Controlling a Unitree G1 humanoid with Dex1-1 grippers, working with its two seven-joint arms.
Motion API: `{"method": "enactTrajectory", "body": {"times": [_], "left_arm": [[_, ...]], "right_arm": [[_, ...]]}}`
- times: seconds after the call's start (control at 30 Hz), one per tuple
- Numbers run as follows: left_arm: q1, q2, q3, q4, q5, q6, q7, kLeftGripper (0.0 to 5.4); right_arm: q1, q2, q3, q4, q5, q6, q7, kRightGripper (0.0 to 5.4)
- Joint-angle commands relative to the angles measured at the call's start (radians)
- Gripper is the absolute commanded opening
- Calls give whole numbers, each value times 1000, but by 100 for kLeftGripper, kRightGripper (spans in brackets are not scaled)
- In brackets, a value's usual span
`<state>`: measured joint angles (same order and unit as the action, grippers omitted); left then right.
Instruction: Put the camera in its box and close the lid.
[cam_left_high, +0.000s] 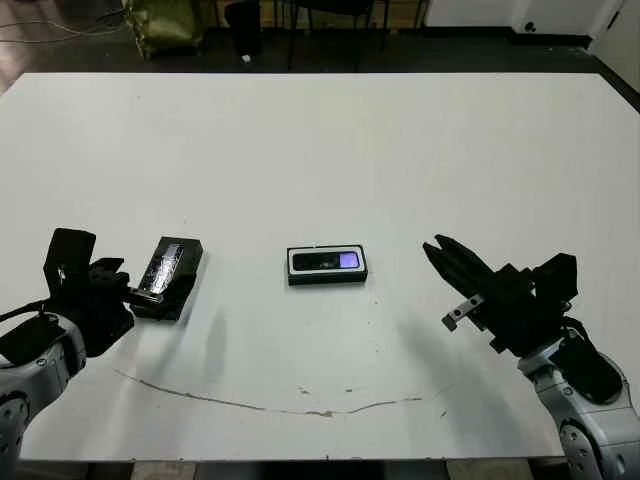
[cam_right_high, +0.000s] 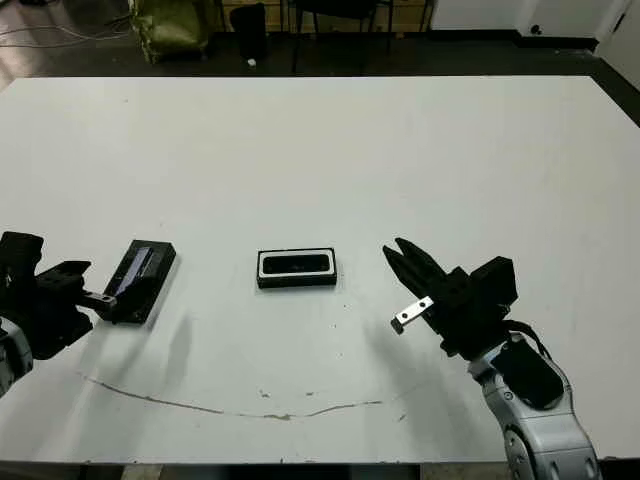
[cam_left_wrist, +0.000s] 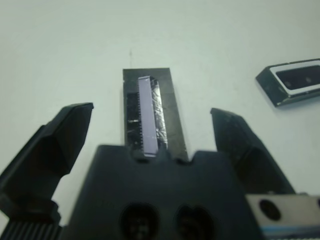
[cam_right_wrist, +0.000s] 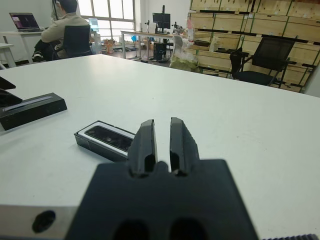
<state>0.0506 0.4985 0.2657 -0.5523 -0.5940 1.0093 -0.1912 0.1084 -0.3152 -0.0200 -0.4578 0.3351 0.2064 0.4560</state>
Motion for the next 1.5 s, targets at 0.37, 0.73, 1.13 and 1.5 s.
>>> {"method": "enactTrajectory", "body": {"times": [0.37,0.73,1.13,1.5], "left_arm": [[20,1,-10,11,16,62,-22,538],[46,-31,-12,23,12,81,-30,538],[78,-44,-29,26,45,72,-30,538],[91,-56,-38,47,72,61,-27,538]], "right_arm": [[17,-10,4,-1,-11,16,-17,0],[16,-9,-1,6,3,12,-9,0],[18,-7,1,-1,-4,16,-16,0],[20,-8,-1,8,-2,0,-7,0]]}}
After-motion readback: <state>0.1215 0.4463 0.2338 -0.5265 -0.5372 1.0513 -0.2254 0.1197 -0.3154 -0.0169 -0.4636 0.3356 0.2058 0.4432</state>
